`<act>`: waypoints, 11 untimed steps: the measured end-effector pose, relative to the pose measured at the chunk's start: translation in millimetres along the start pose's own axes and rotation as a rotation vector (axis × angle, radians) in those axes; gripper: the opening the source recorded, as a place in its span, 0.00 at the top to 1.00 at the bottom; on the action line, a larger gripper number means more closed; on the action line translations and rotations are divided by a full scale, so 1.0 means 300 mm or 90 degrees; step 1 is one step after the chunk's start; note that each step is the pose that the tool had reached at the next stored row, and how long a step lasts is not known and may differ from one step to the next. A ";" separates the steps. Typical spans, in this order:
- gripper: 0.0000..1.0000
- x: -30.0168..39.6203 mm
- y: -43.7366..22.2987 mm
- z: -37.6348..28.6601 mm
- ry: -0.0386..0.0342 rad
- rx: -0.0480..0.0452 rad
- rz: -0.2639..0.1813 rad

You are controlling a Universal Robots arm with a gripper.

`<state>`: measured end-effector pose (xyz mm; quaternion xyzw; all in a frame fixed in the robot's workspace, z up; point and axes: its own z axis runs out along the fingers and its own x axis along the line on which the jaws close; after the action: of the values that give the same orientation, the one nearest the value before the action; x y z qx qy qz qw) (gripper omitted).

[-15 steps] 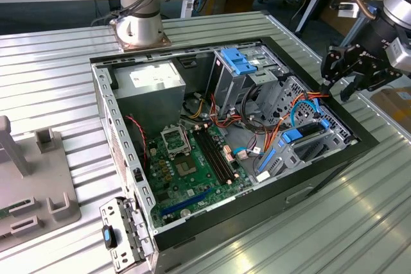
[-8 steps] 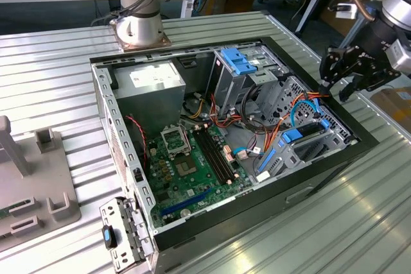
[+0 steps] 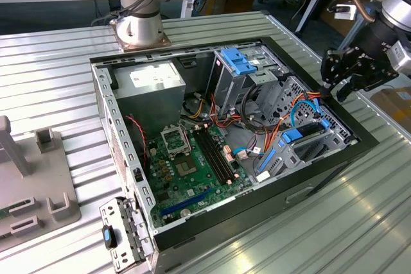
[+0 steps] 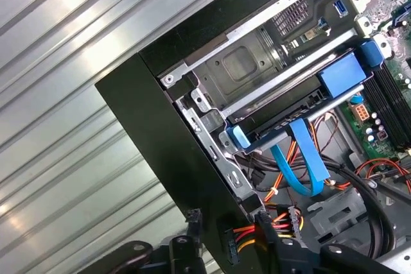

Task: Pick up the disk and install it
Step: 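Insert the first disk wire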

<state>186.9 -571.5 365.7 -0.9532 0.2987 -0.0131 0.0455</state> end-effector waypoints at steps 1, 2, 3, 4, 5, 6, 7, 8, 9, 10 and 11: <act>0.58 0.000 0.000 0.000 0.0000 0.0000 0.000; 0.64 0.000 0.000 0.000 0.0000 0.0000 0.000; 0.71 0.000 0.000 0.000 0.0000 0.0000 0.000; 0.71 0.000 0.000 0.000 -0.0001 0.0001 0.000; 0.71 0.000 0.000 0.000 0.0000 0.0000 0.000; 0.71 0.001 0.001 0.000 -0.0001 0.0000 -0.001; 0.71 0.001 0.002 0.000 -0.0003 0.0000 -0.003; 0.71 0.002 0.002 0.000 -0.0005 0.0000 -0.006; 0.71 0.002 0.003 0.000 -0.0006 -0.0001 -0.007; 0.71 0.003 0.004 0.000 -0.0007 -0.0002 -0.008; 0.71 0.004 0.006 0.000 0.0004 -0.0024 -0.012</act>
<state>186.9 -573.6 365.6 -0.9561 0.2893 -0.0133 0.0435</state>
